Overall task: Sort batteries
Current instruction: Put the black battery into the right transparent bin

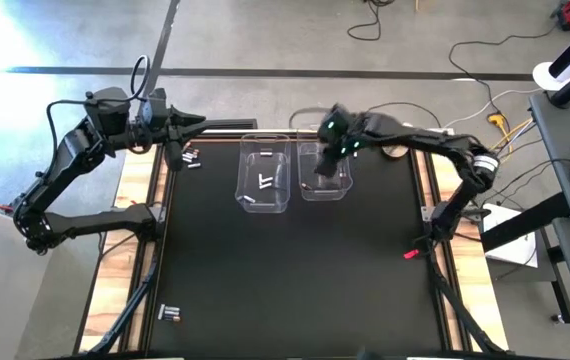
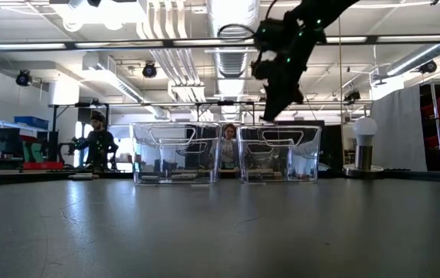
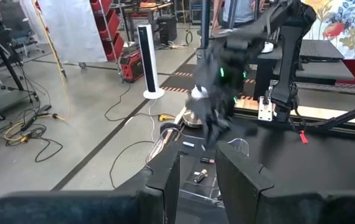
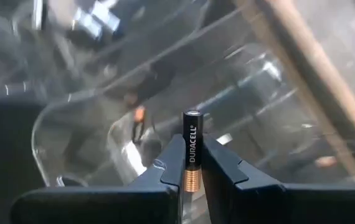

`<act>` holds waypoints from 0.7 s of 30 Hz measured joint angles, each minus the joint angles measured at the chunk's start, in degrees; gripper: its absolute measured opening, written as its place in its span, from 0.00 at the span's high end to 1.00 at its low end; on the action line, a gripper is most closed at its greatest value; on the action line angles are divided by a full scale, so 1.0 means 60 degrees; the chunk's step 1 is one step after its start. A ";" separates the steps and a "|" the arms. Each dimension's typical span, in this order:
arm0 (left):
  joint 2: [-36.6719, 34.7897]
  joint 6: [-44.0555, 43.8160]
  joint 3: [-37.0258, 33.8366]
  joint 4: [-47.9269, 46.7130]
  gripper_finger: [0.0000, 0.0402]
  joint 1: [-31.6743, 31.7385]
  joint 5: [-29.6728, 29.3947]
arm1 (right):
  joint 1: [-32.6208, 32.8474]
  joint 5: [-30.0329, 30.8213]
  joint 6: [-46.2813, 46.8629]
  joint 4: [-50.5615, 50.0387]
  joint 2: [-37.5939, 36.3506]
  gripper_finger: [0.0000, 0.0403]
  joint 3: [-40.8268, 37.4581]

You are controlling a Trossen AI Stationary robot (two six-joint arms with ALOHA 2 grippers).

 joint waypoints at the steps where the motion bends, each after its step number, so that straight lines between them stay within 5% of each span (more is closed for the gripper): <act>1: -0.0030 0.0030 0.0000 -0.0053 0.79 0.0000 0.0063 | 0.0121 0.0002 0.0067 -0.0020 0.0195 0.93 -0.0041; 10: -0.0364 0.0182 0.0000 -0.0704 0.79 0.0000 0.0806 | 0.0271 -0.0276 0.1311 -0.0390 0.1380 0.90 -0.0063; 21: -0.0589 0.0167 0.0000 -0.1261 0.79 0.0000 0.0806 | 0.0082 0.0395 0.0593 -0.0521 0.2396 0.87 0.0177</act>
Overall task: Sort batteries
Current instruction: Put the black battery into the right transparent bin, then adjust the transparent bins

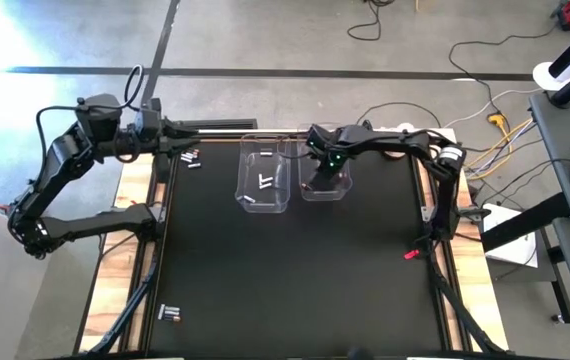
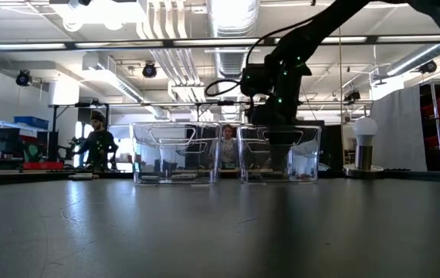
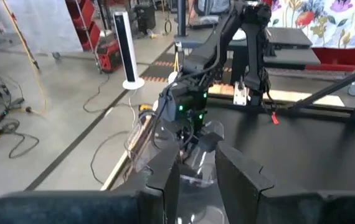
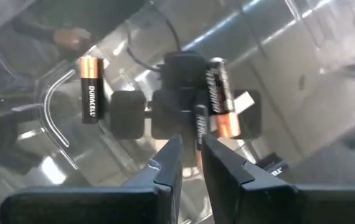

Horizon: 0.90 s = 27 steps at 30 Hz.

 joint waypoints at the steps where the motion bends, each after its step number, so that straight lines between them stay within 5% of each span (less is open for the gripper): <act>1: -0.0001 0.0000 0.0000 -0.0108 0.79 0.0001 0.0004 | 0.0000 -0.0021 -0.0017 -0.0030 0.0059 0.86 0.0079; 10: -0.0103 -0.0004 0.0000 -0.0942 0.77 0.0000 0.0004 | 0.0060 0.0050 -0.0118 -0.1209 -0.0029 0.75 0.1037; 16: -0.0276 0.0026 0.0000 -0.1520 0.77 0.0000 0.0007 | 0.0374 -0.0918 -0.0883 -0.2128 -0.0060 0.68 0.1584; 27: -0.0591 0.0357 0.0000 -0.1506 0.77 0.0000 0.0007 | 0.1751 -0.1527 -0.1218 -0.3140 -0.0078 0.67 0.1716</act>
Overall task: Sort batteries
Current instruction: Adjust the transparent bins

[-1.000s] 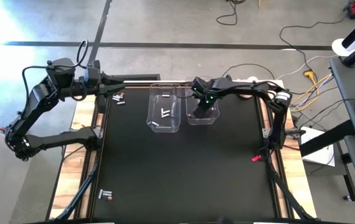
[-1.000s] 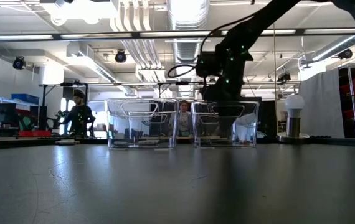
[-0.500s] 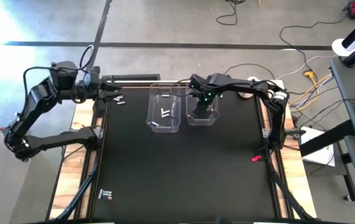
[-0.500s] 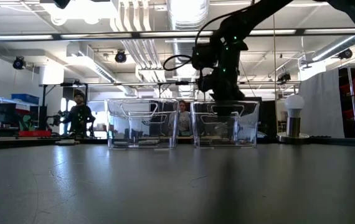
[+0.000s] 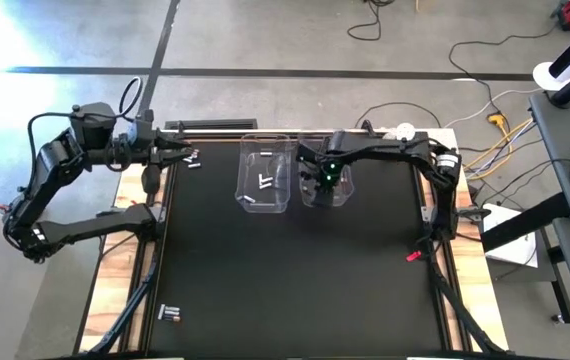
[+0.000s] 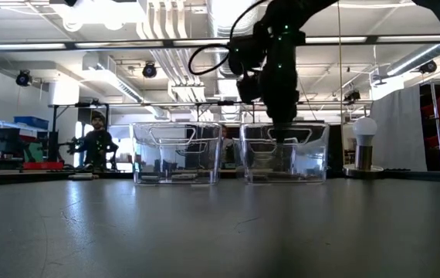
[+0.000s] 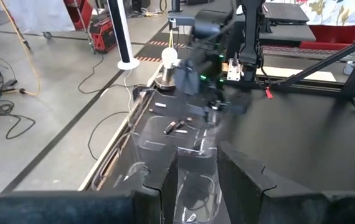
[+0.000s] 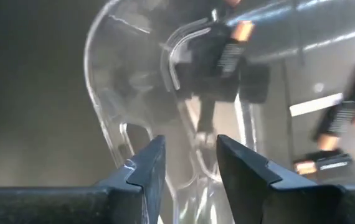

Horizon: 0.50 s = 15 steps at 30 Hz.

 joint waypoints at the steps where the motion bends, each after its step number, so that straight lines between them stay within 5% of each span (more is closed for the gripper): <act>1: -0.0014 0.0025 0.0000 0.0000 0.77 0.0000 0.0000 | 0.0154 -0.0144 0.0122 -0.0197 -0.0038 0.67 0.0000; 9: -0.0017 0.0040 0.0000 0.0071 0.77 0.0000 -0.0004 | 0.0913 -0.1092 0.2305 -0.0661 -0.0889 0.68 0.0613; 15: 0.0046 0.0188 0.0000 0.0619 0.77 0.0000 -0.0005 | -0.0245 0.1668 0.3602 -0.0609 -0.1272 0.59 0.1842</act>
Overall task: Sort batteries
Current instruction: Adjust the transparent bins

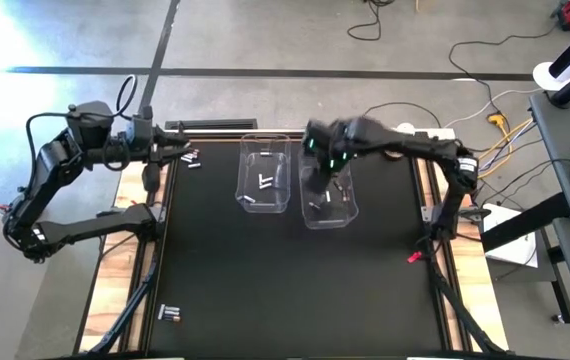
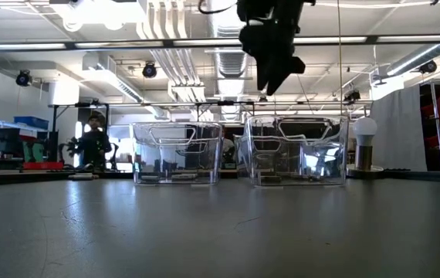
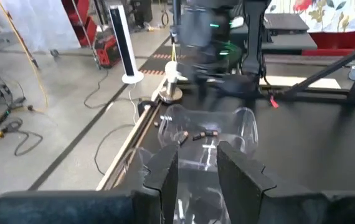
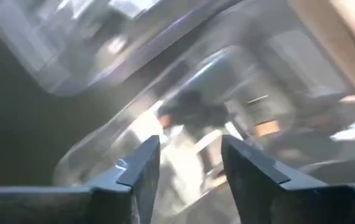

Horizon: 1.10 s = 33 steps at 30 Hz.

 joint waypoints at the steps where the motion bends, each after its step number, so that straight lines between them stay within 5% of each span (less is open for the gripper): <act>1: 0.0023 -0.0002 0.0000 0.0089 0.77 0.0000 -0.0002 | -0.0346 0.0268 0.0023 0.0003 0.0000 0.57 0.0168; 7: 0.0208 -0.0030 0.0000 0.0263 0.77 0.0000 -0.0002 | -0.2337 0.0509 0.0184 0.0307 0.0192 0.53 0.0475; 15: 0.0893 -0.1178 -0.1050 0.1467 0.77 0.0000 0.0005 | -0.3032 -0.0547 -0.3639 0.0769 0.0499 0.56 0.0460; 18: 0.1447 -0.1542 -0.1738 0.2089 0.77 -0.0104 0.0155 | -0.2512 -0.1559 -0.4805 0.0003 0.0408 0.57 0.0457; 23: 0.2438 -0.1626 -0.2322 0.2528 0.77 -0.0278 0.0268 | -0.0886 -0.1069 -0.5946 -0.0484 0.0357 0.61 0.0227; 33: 0.3959 -0.0895 -0.2565 0.2427 0.84 -0.1161 0.0245 | 0.1004 -0.0966 -0.4448 0.0225 0.0284 0.70 -0.1023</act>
